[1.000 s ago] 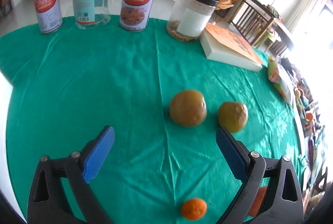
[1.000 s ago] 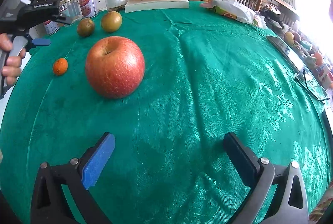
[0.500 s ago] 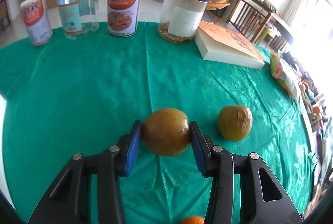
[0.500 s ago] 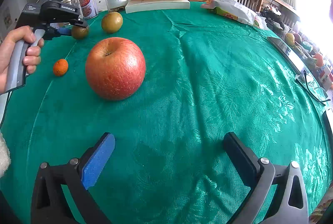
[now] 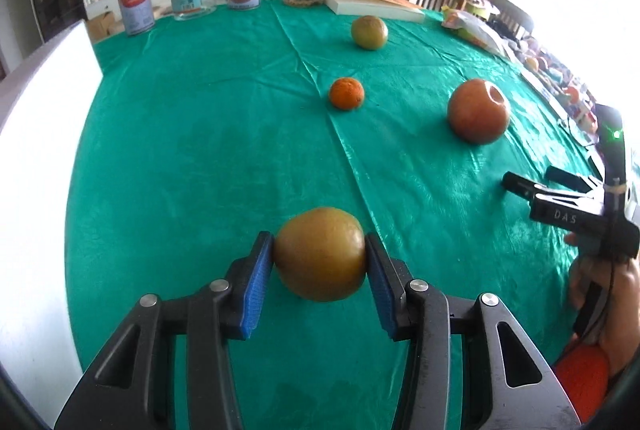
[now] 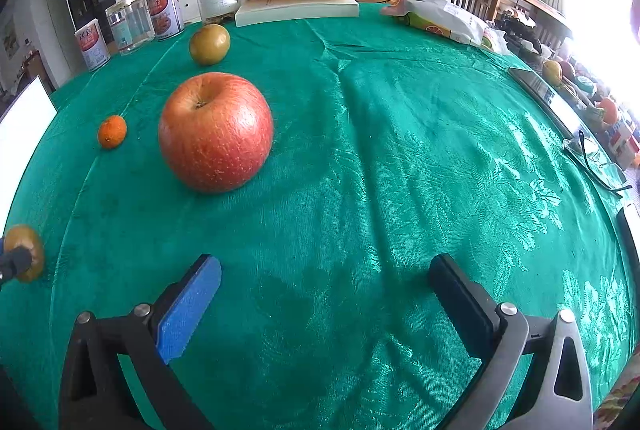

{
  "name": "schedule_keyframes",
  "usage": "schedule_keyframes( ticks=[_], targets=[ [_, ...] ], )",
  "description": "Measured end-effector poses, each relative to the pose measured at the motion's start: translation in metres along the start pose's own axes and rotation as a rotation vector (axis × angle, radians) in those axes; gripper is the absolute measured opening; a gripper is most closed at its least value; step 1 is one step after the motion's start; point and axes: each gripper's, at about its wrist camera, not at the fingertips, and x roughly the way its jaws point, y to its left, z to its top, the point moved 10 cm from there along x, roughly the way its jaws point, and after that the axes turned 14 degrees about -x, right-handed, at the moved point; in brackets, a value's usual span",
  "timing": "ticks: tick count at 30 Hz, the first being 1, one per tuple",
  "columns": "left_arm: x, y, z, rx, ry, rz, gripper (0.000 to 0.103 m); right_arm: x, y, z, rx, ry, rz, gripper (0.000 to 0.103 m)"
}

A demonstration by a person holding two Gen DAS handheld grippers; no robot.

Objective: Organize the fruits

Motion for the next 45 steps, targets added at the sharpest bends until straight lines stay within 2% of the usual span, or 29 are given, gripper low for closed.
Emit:
schedule_keyframes(
  ticks=[3,6,12,14,15,17,18,21,23,25,26,27,28,31,33,37,40,43,45],
  targets=[
    [-0.002,0.005,-0.001,-0.010,-0.019,0.017,0.082,0.000,0.000,0.000,0.002,0.000,0.001,0.103],
    [-0.006,0.013,0.000,-0.036,-0.037,-0.005,0.083,0.000,0.000,0.000,0.002,0.000,0.000,0.103],
    [-0.001,0.019,-0.005,-0.039,-0.020,-0.024,0.084,0.000,0.000,0.000,0.002,0.000,0.001,0.103],
    [0.003,0.015,-0.008,-0.012,-0.005,-0.023,0.082,-0.001,0.000,0.000,0.002,-0.001,0.013,0.103],
    [0.004,0.013,-0.010,0.000,-0.006,-0.021,0.077,-0.002,0.002,0.000,0.007,-0.007,0.041,0.103],
    [0.006,0.009,-0.012,0.013,-0.005,-0.051,0.061,-0.009,0.005,0.008,0.033,-0.021,0.108,0.102],
    [0.007,0.005,-0.014,0.014,0.003,-0.072,0.048,-0.015,0.006,0.017,0.032,-0.038,0.115,0.102],
    [0.007,0.001,-0.015,0.032,-0.012,-0.053,0.048,-0.026,0.021,0.055,0.004,-0.069,0.153,0.103],
    [0.006,0.003,-0.016,0.013,0.001,-0.064,0.048,-0.019,0.036,0.076,-0.021,-0.029,0.181,0.103],
    [0.002,0.008,-0.016,-0.028,0.021,-0.077,0.047,-0.001,0.044,0.088,-0.034,0.048,0.167,0.102],
    [-0.001,0.011,-0.016,-0.046,0.029,-0.083,0.047,0.010,0.044,0.088,-0.028,0.101,0.149,0.100],
    [-0.006,0.014,-0.015,-0.064,0.036,-0.093,0.047,0.020,0.044,0.084,-0.011,0.157,0.153,0.076],
    [-0.014,0.016,-0.014,-0.080,0.038,-0.108,0.047,0.026,0.045,0.082,0.032,0.184,0.188,0.069],
    [-0.045,0.018,-0.011,-0.115,0.036,-0.168,0.047,0.021,0.043,0.078,0.079,0.191,0.194,0.069],
    [-0.074,0.016,-0.008,-0.144,0.048,-0.237,0.047,0.005,0.052,0.077,0.099,0.163,0.242,0.069],
    [-0.146,0.022,0.010,-0.168,0.002,-0.351,0.047,-0.059,0.107,0.101,0.043,0.042,0.412,0.069],
    [-0.194,0.056,0.032,-0.218,-0.076,-0.360,0.047,-0.114,0.184,0.128,-0.067,-0.035,0.570,0.069],
    [-0.220,0.120,0.052,-0.315,-0.136,-0.276,0.047,-0.163,0.279,0.146,-0.231,-0.082,0.708,0.069],
    [-0.218,0.172,0.059,-0.365,-0.162,-0.157,0.047,-0.184,0.340,0.150,-0.337,-0.088,0.774,0.069]
  ],
)
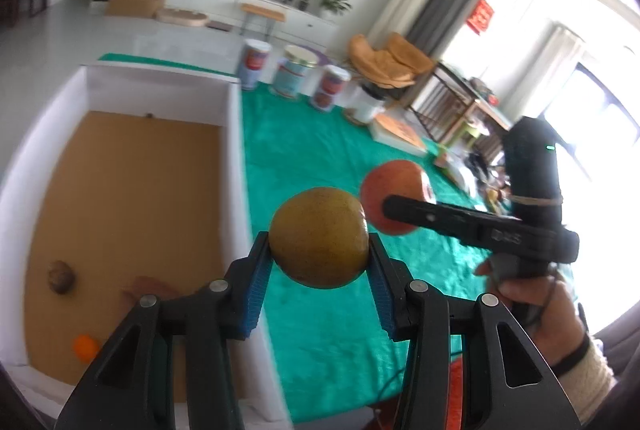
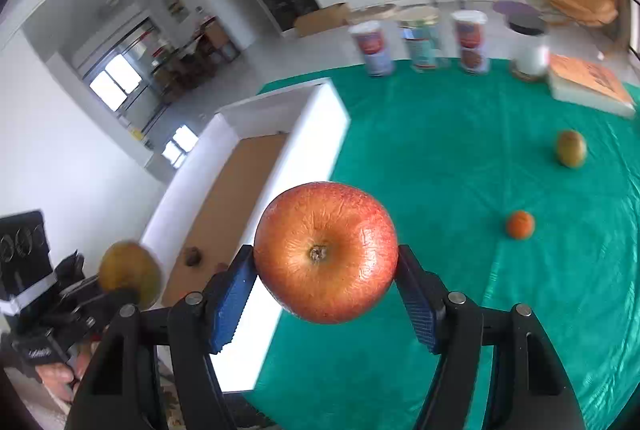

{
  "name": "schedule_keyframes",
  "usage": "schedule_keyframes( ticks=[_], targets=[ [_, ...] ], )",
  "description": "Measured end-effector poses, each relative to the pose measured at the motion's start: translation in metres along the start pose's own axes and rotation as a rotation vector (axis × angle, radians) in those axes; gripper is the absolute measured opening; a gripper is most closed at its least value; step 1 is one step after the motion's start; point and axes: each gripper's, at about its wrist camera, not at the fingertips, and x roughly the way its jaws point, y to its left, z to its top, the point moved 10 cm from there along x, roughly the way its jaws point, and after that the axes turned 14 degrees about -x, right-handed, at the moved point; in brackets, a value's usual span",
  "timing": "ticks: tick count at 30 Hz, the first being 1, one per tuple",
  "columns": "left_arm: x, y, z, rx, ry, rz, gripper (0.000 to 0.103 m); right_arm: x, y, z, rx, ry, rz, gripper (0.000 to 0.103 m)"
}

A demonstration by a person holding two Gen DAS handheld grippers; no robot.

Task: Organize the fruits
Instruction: 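Carry both fruits over the white box and open both tools to release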

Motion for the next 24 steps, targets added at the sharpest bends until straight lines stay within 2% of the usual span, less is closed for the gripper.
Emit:
schedule_keyframes(
  ticks=[4,6,9,11,12,14,15,16,19,21,24],
  targets=[
    [0.024,0.103,0.026,-0.113,0.007,0.247,0.047,0.063,0.075,0.024,-0.162,0.079,0.039,0.069],
    [0.044,0.142,0.023,-0.158,0.051,0.323,0.047,0.094,0.097,0.021,-0.208,0.127,0.057,0.069],
    [0.074,0.185,0.007,-0.253,0.147,0.375,0.048,0.137,0.103,0.007,-0.258,0.210,0.001,0.069],
    [0.086,0.197,-0.001,-0.335,0.215,0.370,0.048,0.158,0.099,-0.001,-0.283,0.262,-0.038,0.069],
    [0.087,0.198,0.000,-0.347,0.212,0.362,0.048,0.166,0.098,-0.005,-0.300,0.283,-0.058,0.069],
    [0.083,0.198,0.005,-0.328,0.175,0.403,0.055,0.176,0.096,-0.011,-0.319,0.314,-0.088,0.070],
    [0.082,0.197,0.007,-0.316,0.167,0.415,0.065,0.175,0.097,-0.008,-0.328,0.293,-0.095,0.070],
    [0.083,0.196,0.007,-0.314,0.164,0.415,0.070,0.171,0.096,-0.002,-0.325,0.268,-0.097,0.075],
    [0.083,0.192,0.009,-0.304,0.146,0.426,0.071,0.146,0.090,0.016,-0.283,0.179,-0.100,0.084],
    [0.071,0.185,0.015,-0.282,0.086,0.430,0.076,0.122,0.083,0.031,-0.265,0.103,-0.111,0.086],
    [0.049,0.153,0.025,-0.206,-0.036,0.414,0.083,0.075,0.059,0.036,-0.246,-0.018,-0.175,0.095]
  ],
)
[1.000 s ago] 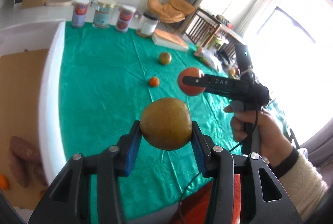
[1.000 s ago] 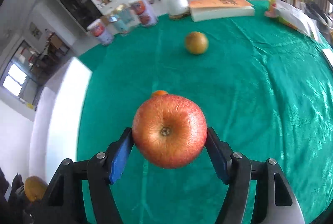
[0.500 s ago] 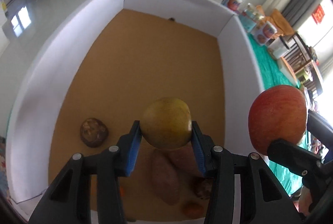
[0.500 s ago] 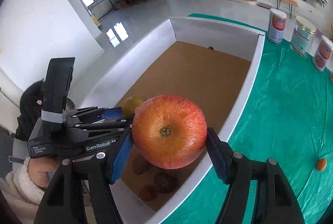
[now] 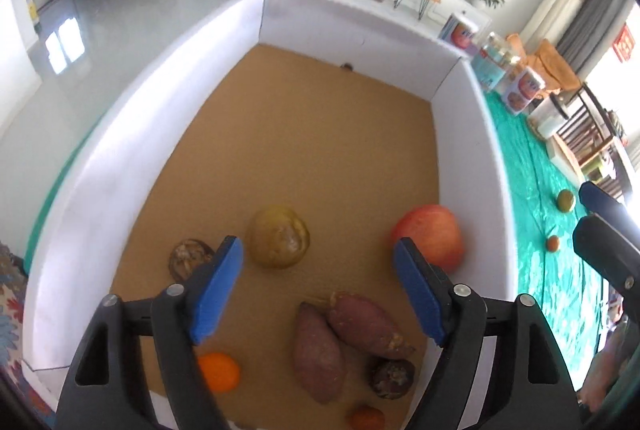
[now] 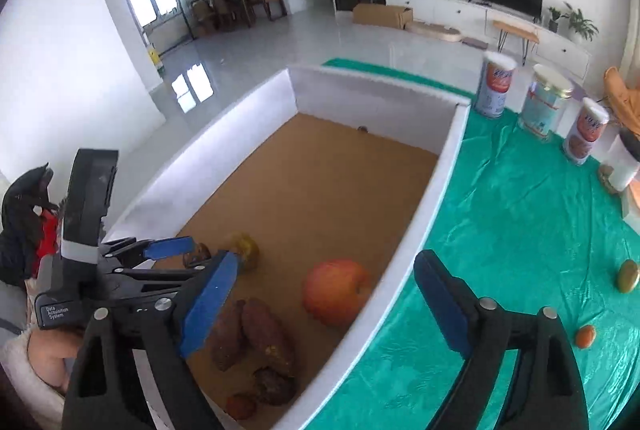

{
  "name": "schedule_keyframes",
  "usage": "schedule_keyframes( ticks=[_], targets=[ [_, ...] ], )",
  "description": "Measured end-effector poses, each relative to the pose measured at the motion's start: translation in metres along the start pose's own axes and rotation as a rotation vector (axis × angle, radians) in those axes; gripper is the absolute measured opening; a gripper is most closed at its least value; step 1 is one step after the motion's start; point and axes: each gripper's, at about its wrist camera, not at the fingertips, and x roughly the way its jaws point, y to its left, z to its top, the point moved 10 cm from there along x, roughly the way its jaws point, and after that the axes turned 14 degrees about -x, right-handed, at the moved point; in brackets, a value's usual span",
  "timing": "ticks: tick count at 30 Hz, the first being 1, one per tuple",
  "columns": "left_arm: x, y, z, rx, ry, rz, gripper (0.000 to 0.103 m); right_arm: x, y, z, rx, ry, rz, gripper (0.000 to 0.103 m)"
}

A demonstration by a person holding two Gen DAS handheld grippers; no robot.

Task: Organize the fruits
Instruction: 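Carry both fruits over the white box and open both tools to release, then move both open tools back over the tablecloth toward the tangerine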

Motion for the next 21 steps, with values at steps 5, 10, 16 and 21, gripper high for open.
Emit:
schedule_keyframes(
  ticks=[5,10,16,21],
  targets=[
    [-0.052,-0.077,-0.021,0.109,-0.130,-0.151,0.088,-0.059,-0.077,-0.055,0.093,-0.080,-0.189,0.097],
    [-0.069,-0.176,-0.086,0.284,-0.126,-0.322,0.092,-0.094,-0.167,-0.172,0.332,-0.019,-0.375,0.098],
    [-0.021,-0.262,-0.169,0.437,-0.066,-0.370,0.092,-0.137,-0.229,-0.290,0.510,0.033,-0.583,0.098],
    [0.043,-0.283,-0.196,0.554,-0.074,-0.273,0.092,-0.152,-0.252,-0.330,0.607,0.032,-0.652,0.098]
  ],
)
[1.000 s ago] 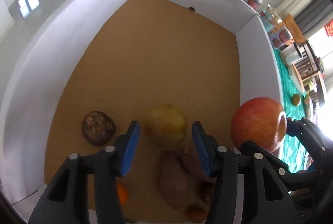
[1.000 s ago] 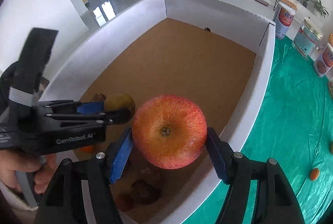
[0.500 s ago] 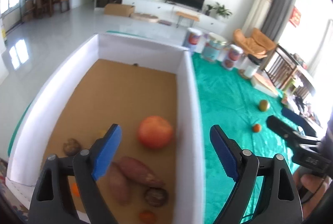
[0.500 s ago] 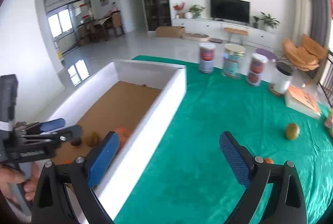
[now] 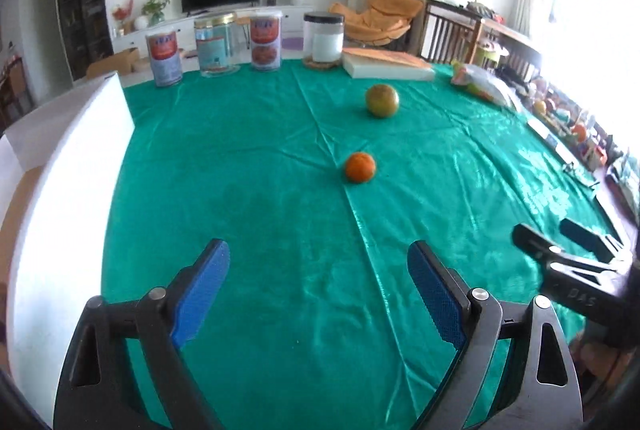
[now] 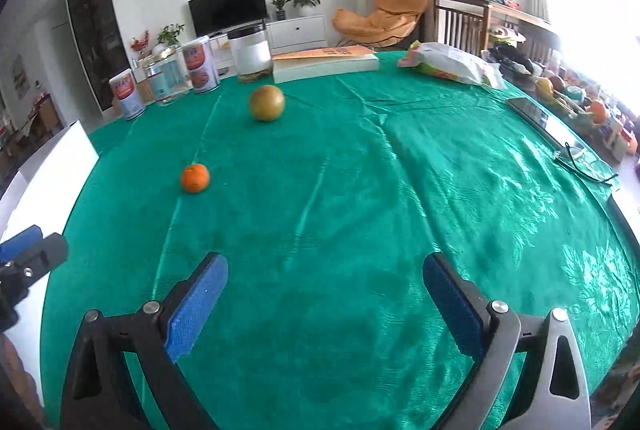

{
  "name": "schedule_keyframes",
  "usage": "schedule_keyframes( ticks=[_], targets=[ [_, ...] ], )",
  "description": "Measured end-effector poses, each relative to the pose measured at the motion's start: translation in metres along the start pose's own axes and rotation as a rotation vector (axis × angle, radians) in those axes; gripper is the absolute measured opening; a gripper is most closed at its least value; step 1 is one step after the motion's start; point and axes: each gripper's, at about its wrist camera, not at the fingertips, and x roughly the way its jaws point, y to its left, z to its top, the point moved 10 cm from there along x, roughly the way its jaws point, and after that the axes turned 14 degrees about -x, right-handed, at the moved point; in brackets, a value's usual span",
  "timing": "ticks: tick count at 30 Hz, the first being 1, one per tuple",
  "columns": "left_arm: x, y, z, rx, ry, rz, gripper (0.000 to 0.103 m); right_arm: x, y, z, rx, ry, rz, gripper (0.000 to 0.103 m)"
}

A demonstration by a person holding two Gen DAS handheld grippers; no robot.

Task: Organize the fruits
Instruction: 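Move both open tools back over the tablecloth toward the tangerine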

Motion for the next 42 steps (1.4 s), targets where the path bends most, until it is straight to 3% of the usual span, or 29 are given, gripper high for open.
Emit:
schedule_keyframes(
  ticks=[6,8,12,17,42],
  targets=[
    [0.047,0.021,-0.021,0.041,0.061,0.061,0.092,0.021,-0.007,-0.012,0.060,0.040,-0.013,0.098],
    [0.053,0.025,-0.023,0.004,0.097,0.036,0.092,0.027,-0.011,-0.019,0.091,0.062,-0.015,0.098],
    [0.056,0.032,-0.023,-0.053,0.104,0.023,0.092,0.035,-0.018,-0.027,0.137,0.088,-0.011,0.098],
    [0.063,0.025,-0.027,0.012,0.114,0.090,0.094,0.036,-0.016,-0.029,0.128,0.093,-0.006,0.100],
    [0.063,0.025,-0.027,0.010,0.119,0.080,0.096,0.042,-0.003,-0.033,0.034,0.160,-0.063,0.103]
  ],
)
